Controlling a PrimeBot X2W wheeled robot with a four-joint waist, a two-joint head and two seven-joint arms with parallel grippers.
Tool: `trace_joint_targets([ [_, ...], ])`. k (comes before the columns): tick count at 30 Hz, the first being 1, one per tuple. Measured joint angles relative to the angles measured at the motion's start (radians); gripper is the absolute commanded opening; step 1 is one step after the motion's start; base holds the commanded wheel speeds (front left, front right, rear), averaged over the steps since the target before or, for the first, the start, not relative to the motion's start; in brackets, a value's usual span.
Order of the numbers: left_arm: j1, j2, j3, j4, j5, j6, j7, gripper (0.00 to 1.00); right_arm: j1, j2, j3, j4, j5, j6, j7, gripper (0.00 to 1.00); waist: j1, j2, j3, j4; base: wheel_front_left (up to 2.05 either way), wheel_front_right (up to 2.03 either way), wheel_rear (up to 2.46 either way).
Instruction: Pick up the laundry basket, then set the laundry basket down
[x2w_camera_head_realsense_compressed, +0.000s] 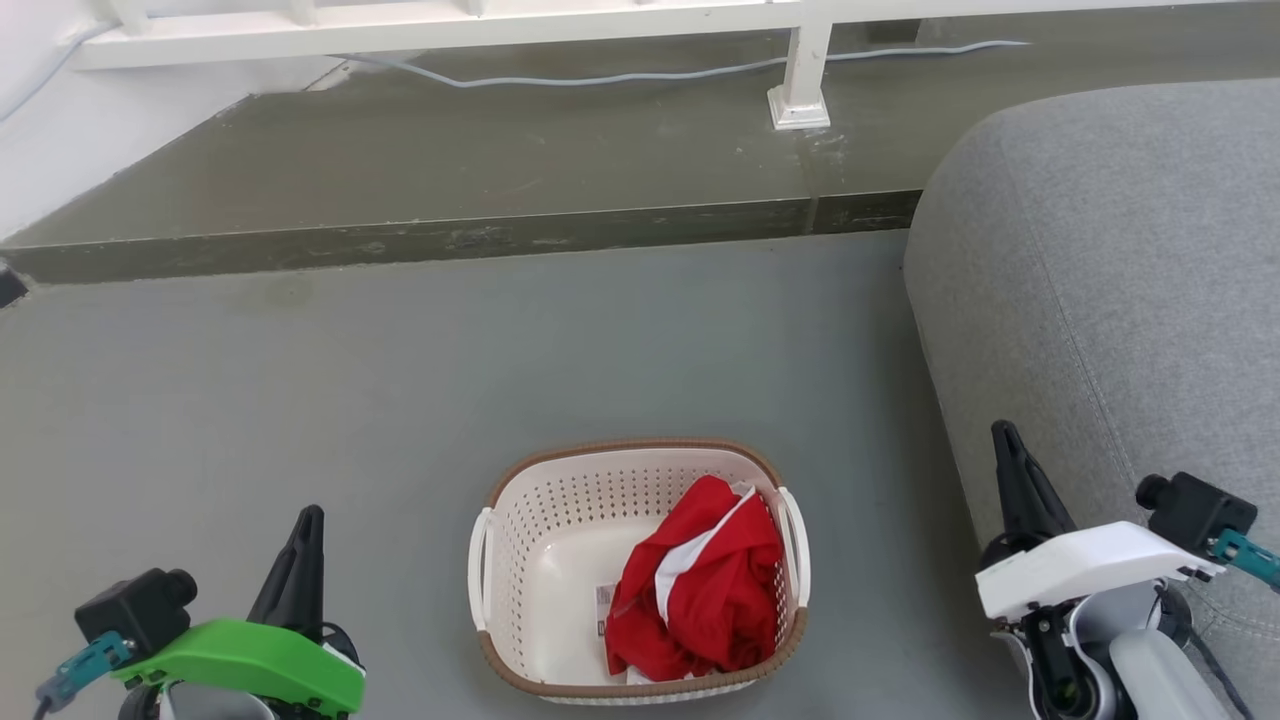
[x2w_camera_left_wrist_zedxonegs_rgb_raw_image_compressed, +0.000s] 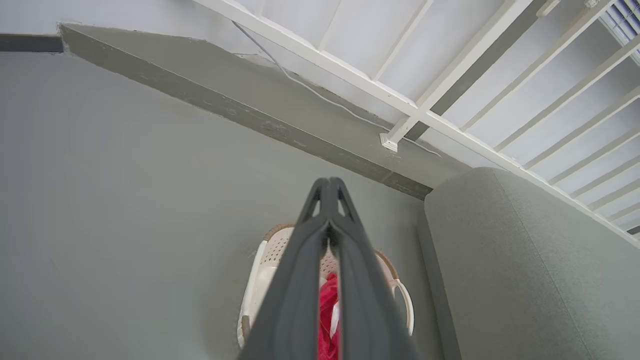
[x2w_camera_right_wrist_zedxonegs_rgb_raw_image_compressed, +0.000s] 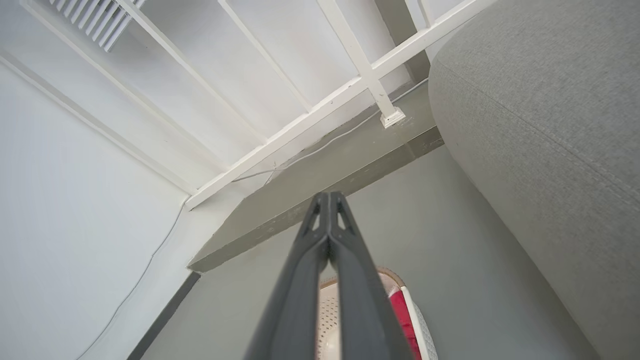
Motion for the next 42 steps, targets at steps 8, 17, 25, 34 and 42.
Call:
trace_joint_targets([
  [8, 0.000, -0.012, 0.031, 0.019, -0.093, -0.018, 0.022, 0.00, -0.001, -0.004, -0.027, 0.012, 0.115, 0.019, 0.018, 0.00, 0.0000, 0.0000, -0.008, 0.006, 0.00, 0.00, 0.00],
  [17, -0.002, -0.035, 0.066, 0.040, -0.197, -0.039, 0.045, 0.00, -0.009, -0.006, -0.056, 0.030, 0.245, 0.043, 0.044, 0.00, 0.0000, 0.0000, -0.018, 0.012, 0.00, 0.00, 0.00],
  [25, -0.006, -0.046, 0.098, 0.067, -0.284, -0.061, 0.068, 0.00, -0.021, -0.007, -0.080, 0.045, 0.358, 0.060, 0.061, 0.00, 0.0000, 0.0000, -0.026, 0.018, 0.00, 0.00, 0.00],
  [34, -0.022, -0.070, 0.133, 0.095, -0.389, -0.079, 0.089, 0.00, -0.022, -0.009, -0.106, 0.065, 0.485, 0.085, 0.082, 0.00, 0.0000, 0.0000, -0.036, 0.024, 0.00, 0.00, 0.00],
  [42, -0.030, -0.081, 0.160, 0.112, -0.466, -0.097, 0.110, 0.00, -0.034, -0.010, -0.128, 0.080, 0.585, 0.104, 0.096, 0.00, 0.0000, 0.0000, -0.044, 0.029, 0.00, 0.00, 0.00],
])
